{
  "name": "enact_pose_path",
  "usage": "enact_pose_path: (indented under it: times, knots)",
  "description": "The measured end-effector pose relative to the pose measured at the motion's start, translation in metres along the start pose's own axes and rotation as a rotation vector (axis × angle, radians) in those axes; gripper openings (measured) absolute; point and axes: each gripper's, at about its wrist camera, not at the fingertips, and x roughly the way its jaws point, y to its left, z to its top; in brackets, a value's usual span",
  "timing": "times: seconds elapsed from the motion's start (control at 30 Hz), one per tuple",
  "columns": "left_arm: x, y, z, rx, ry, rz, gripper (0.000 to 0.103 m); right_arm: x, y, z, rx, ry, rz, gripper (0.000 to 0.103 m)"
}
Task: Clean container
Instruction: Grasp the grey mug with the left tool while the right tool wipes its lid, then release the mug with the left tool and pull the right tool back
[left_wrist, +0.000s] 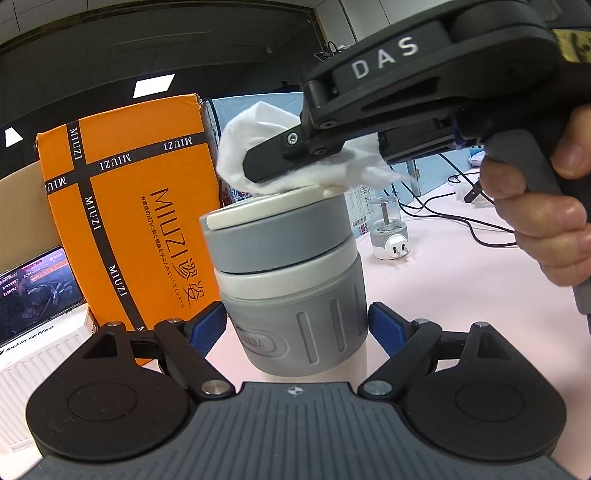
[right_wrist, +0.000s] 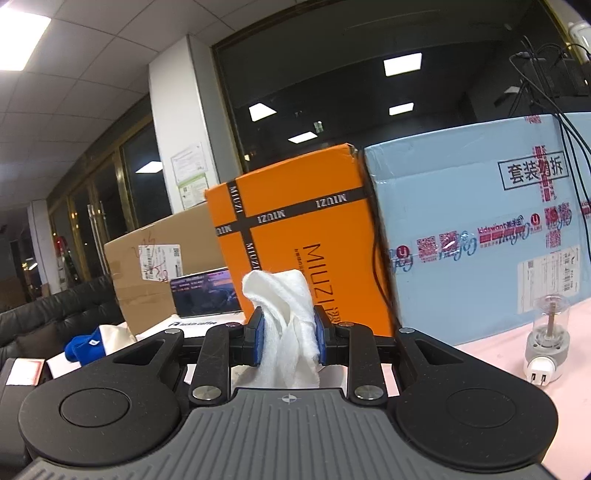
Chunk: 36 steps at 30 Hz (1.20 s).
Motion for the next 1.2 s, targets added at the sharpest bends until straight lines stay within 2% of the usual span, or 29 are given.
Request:
enact_pose_path:
  times: [0.1, 0.2, 0.3, 0.43, 0.57, 0.8, 0.93, 1.0, 1.03, 1.1, 1.17, 1.2]
  knots:
    - [0.002, 0.004, 0.001, -0.006, 0.001, -0.001, 0.082, 0.000, 0.008, -0.004, -0.014, 0.004, 0.057, 0.024]
    - [0.001, 0.004, 0.000, -0.004, 0.001, -0.004, 0.082, -0.001, 0.010, -0.005, -0.014, 0.002, 0.074, 0.024]
    - [0.002, 0.005, 0.000, -0.013, 0.005, -0.014, 0.081, -0.006, -0.006, -0.004, 0.054, -0.013, 0.068, 0.023]
    - [0.002, 0.008, 0.000, -0.027, 0.013, -0.038, 0.079, -0.024, -0.030, -0.010, 0.144, -0.048, 0.130, 0.022]
    - [0.001, 0.008, 0.001, -0.044, 0.005, -0.039, 0.082, -0.045, -0.046, -0.020, 0.220, -0.084, 0.157, 0.023]
    - [-0.016, 0.017, 0.013, -0.080, -0.029, -0.031, 0.086, -0.046, -0.073, -0.038, 0.408, -0.031, 0.167, 0.024]
    - [-0.031, 0.023, 0.030, -0.075, -0.085, -0.025, 0.088, -0.041, -0.082, -0.046, 0.501, 0.004, 0.187, 0.024]
    - [-0.037, 0.028, 0.042, -0.083, -0.119, -0.023, 0.092, -0.039, -0.084, -0.049, 0.535, 0.018, 0.195, 0.024]
    - [-0.038, 0.032, 0.049, -0.090, -0.129, -0.023, 0.103, -0.039, -0.083, -0.050, 0.527, 0.018, 0.198, 0.024]
    - [-0.038, 0.041, 0.063, -0.124, -0.160, -0.012, 0.103, -0.040, -0.079, -0.052, 0.506, 0.024, 0.202, 0.024]
    - [-0.031, 0.055, 0.075, -0.206, -0.187, 0.030, 0.103, -0.039, -0.075, -0.053, 0.474, 0.034, 0.194, 0.024]
    - [-0.025, 0.064, 0.079, -0.257, -0.167, 0.039, 0.103, -0.040, -0.073, -0.054, 0.458, 0.038, 0.190, 0.024]
